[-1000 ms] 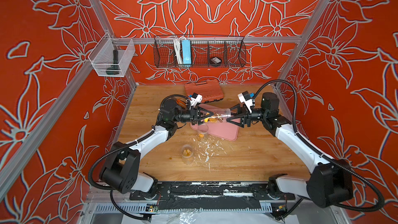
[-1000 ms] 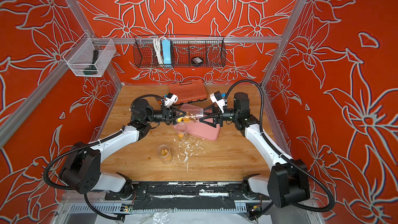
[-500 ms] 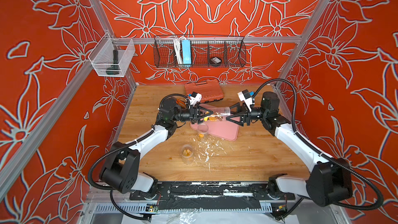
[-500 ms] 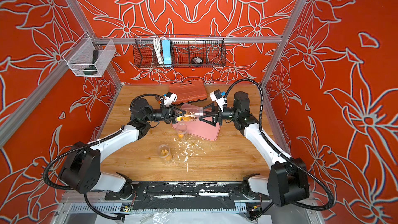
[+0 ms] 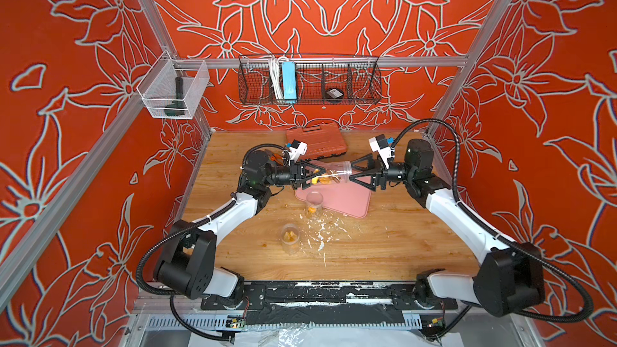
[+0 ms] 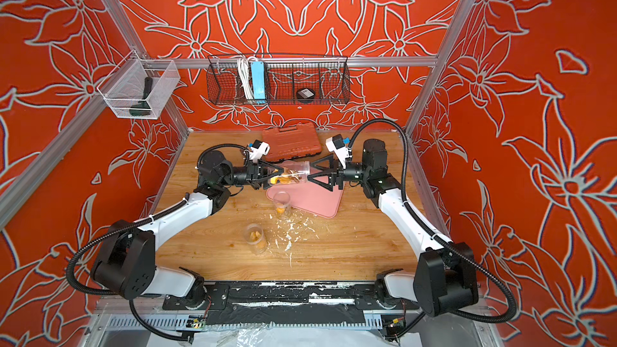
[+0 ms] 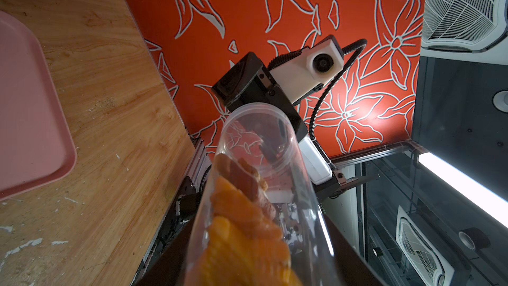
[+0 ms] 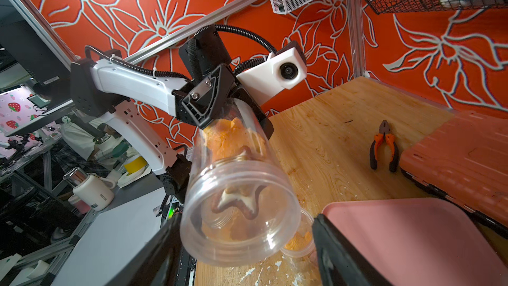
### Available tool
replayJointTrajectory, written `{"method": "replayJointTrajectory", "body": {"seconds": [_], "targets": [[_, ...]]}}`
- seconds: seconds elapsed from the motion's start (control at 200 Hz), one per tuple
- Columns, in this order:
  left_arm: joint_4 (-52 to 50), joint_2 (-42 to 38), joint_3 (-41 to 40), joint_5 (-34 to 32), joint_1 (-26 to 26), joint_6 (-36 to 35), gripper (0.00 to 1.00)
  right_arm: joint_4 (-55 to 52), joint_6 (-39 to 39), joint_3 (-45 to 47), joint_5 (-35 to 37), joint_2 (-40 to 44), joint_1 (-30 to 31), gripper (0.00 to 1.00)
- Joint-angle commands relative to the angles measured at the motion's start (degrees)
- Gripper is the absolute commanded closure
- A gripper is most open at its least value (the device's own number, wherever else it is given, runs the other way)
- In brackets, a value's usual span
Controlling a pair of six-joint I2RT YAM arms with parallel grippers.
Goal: Pour the cookies out of the jar
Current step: Unscrew the lid from the jar.
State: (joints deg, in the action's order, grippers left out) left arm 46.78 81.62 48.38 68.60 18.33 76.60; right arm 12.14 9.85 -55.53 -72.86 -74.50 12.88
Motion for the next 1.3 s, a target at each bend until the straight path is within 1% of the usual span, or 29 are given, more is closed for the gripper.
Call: {"method": "replayJointTrajectory", "body": {"seconds": [0.0, 0.085, 0.165, 0.185, 0.215, 0.245, 0.275, 0.33, 0.35, 0.47, 0.57, 0.741, 0.821, 0.906, 0.961, 1.221, 1.296], "targets": [[3.58, -1.28, 0.57, 5.23, 0.38, 1.36, 0.41, 0.07, -0.49, -2.12, 3.25, -1.04, 0.17, 0.23], [3.54, -1.20, 0.72, 5.23, 0.45, 1.36, 0.41, 0.80, 1.89, -2.34, 3.97, -1.40, 0.14, 0.23], [3.54, -1.10, 0.75, 5.32, 0.48, 1.36, 0.41, 3.11, 8.75, -3.23, 4.04, -2.39, 0.13, 0.22], [3.54, -1.03, 0.72, 5.29, 0.48, 1.36, 0.41, 3.88, 11.07, -3.62, 3.96, -2.63, 0.13, 0.17], [3.56, -0.89, 0.75, 5.28, 0.48, 1.36, 0.41, 4.62, 13.92, -4.26, 3.74, -2.81, 0.14, 0.04], [3.66, -0.92, 0.71, 5.32, 0.46, 1.44, 0.41, 4.42, 16.36, -5.01, 4.19, -2.65, 0.16, 0.01], [3.63, -0.86, 0.82, 5.32, 0.48, 1.45, 0.41, 1.95, 17.78, -5.82, 6.25, -2.09, 0.06, 0.02], [3.66, -1.02, 0.83, 5.32, 0.49, 1.45, 0.41, -6.67, 19.39, -7.43, 14.06, -0.05, 0.09, 0.01], [3.65, -0.96, 0.83, 5.31, 0.48, 1.45, 0.41, -9.35, 20.44, -7.87, 15.77, 0.64, 0.05, 0.01], [3.16, -1.25, 0.80, 5.41, 0.47, 1.19, 0.41, -15.48, 31.41, -7.53, 17.71, 4.24, -0.68, 0.01], [3.05, -1.46, 0.74, 5.41, 0.48, 1.01, 0.41, -20.83, 37.33, -6.69, 16.91, 6.38, -1.41, 0.01], [2.29, -2.13, 0.75, 5.47, 0.48, 0.55, 0.41, -20.36, 47.90, -3.55, 12.08, 8.26, -2.41, 0.01], [1.90, -2.34, 0.83, 5.49, 0.48, 0.22, 0.41, -16.16, 53.49, -1.90, 9.97, 8.99, -2.20, 0.02], [1.84, -2.31, 0.84, 5.49, 0.48, 0.20, 0.41, -8.09, 60.10, 0.80, 7.76, 8.99, -1.68, 0.03], [1.82, -2.39, 0.76, 5.49, 0.48, 0.13, 0.41, -6.24, 61.57, 1.27, 6.78, 8.75, -1.12, 0.03], [0.48, -3.07, 0.74, 5.49, 0.48, -0.89, 0.41, -5.03, 62.47, -0.41, 6.58, 7.08, 5.11, 0.06], [-0.19, -3.39, 0.71, 5.49, 0.44, -1.43, 0.41, -4.85, 62.58, -0.56, 6.42, 6.99, 5.90, 0.07]]}}
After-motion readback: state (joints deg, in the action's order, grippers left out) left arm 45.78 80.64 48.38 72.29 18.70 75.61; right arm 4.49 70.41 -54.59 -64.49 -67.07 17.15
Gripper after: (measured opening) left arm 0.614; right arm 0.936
